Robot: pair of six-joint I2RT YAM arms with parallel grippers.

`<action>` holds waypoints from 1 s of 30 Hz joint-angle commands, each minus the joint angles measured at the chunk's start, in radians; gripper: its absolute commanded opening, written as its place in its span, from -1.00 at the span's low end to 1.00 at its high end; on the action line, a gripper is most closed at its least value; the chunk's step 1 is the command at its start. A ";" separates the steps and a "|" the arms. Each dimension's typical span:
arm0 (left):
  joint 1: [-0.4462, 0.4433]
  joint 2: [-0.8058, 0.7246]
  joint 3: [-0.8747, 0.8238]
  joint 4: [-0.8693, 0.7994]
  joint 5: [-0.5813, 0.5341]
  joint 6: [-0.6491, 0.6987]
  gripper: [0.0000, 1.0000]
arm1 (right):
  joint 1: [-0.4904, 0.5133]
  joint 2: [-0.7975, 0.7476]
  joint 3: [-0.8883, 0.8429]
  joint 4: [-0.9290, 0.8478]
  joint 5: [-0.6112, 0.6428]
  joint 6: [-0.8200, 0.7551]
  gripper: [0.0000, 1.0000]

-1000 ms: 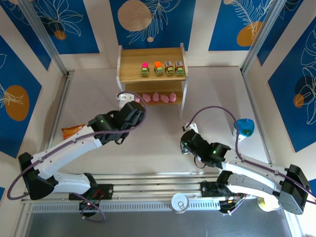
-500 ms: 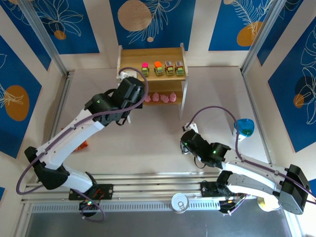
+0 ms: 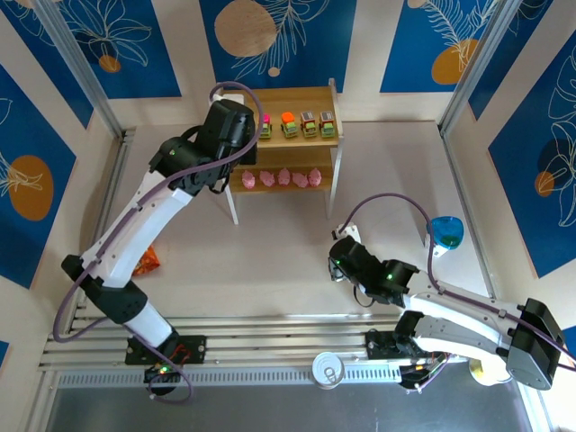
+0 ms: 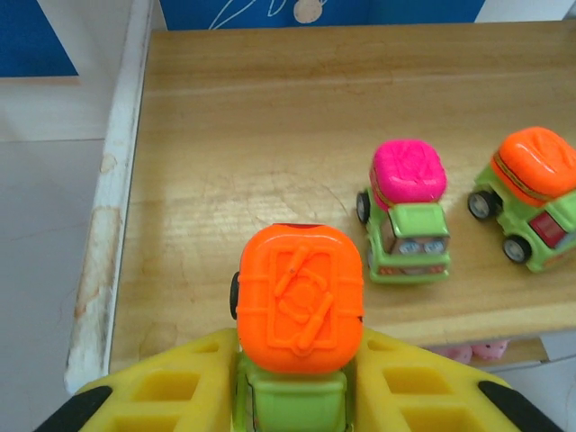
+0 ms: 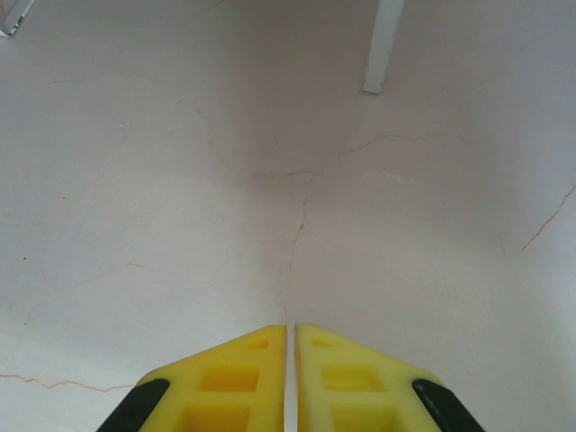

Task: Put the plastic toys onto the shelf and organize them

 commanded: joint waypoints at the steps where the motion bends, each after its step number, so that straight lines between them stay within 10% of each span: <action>1: 0.034 0.028 0.052 -0.020 0.036 0.037 -0.41 | -0.001 0.001 0.010 0.004 0.016 0.013 -0.78; 30: 0.119 0.153 0.131 0.007 0.102 0.057 -0.41 | -0.001 0.017 0.016 0.008 0.016 0.012 -0.78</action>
